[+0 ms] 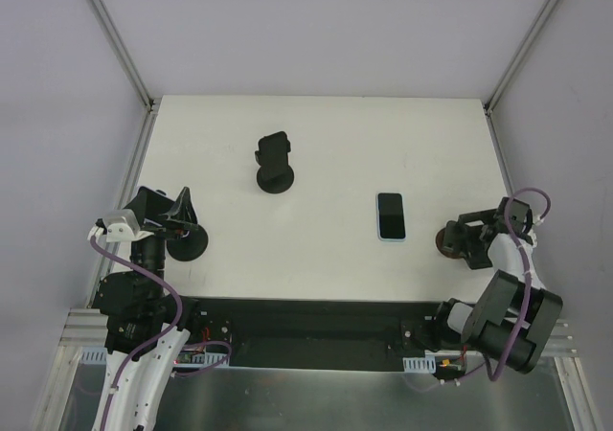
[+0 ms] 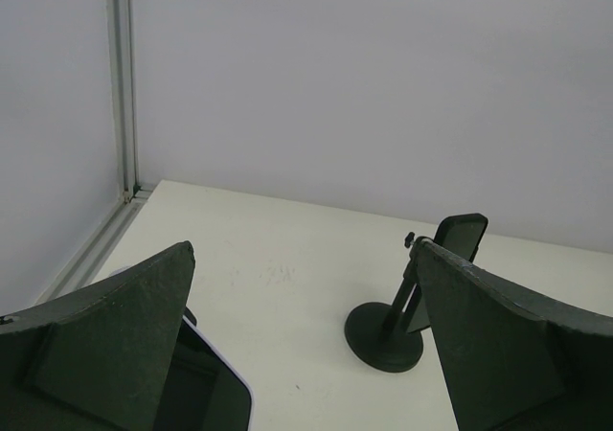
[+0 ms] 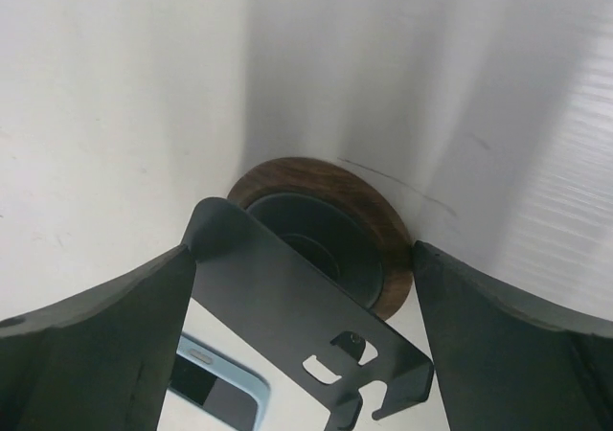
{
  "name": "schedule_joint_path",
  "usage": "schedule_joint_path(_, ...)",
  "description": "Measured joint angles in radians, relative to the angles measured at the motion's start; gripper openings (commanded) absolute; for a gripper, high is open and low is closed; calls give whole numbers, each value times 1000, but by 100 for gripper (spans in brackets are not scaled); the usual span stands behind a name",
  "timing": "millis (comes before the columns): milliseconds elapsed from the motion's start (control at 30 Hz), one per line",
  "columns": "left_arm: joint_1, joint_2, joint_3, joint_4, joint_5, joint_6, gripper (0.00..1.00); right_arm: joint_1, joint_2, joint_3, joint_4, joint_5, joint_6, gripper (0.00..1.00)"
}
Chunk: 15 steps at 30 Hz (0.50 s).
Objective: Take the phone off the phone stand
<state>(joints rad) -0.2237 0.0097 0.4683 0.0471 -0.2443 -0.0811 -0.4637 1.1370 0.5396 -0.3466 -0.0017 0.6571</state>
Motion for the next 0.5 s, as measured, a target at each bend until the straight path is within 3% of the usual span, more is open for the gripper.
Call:
schedule_joint_path(300, 0, 0, -2, 0, -1, 21, 99, 177, 327, 204, 197, -2, 133, 96)
schedule_joint_path(500, 0, 0, -8, -1, -5, 33, 99, 246, 623, 524, 270, 5, 211, 96)
